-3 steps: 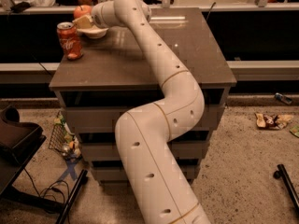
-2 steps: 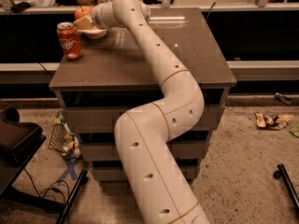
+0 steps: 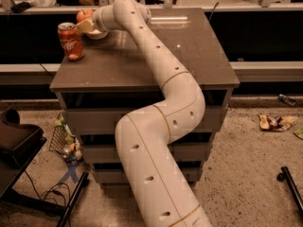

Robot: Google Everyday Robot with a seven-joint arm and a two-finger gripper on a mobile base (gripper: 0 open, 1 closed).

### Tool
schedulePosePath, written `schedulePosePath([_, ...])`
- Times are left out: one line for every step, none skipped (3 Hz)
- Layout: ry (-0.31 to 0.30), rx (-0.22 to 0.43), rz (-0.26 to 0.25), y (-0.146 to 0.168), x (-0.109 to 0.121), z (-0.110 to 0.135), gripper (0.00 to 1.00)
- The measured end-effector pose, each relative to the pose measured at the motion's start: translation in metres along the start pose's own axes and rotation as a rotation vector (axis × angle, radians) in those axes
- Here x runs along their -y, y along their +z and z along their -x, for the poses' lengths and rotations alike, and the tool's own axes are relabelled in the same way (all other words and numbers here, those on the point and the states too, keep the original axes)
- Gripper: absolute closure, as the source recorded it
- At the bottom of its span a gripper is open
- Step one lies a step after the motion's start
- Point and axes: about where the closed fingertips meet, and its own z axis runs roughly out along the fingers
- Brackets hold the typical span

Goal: Place apple into paper bowl

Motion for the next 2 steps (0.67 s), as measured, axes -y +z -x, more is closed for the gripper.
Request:
schedulePosePath([0.001,-0.003,0.003,0.0028,-0.002,-0.0019,0.64])
schedulePosePath([0.002,-0.006,0.008,0.0067,-0.0049,-0.0044,0.33])
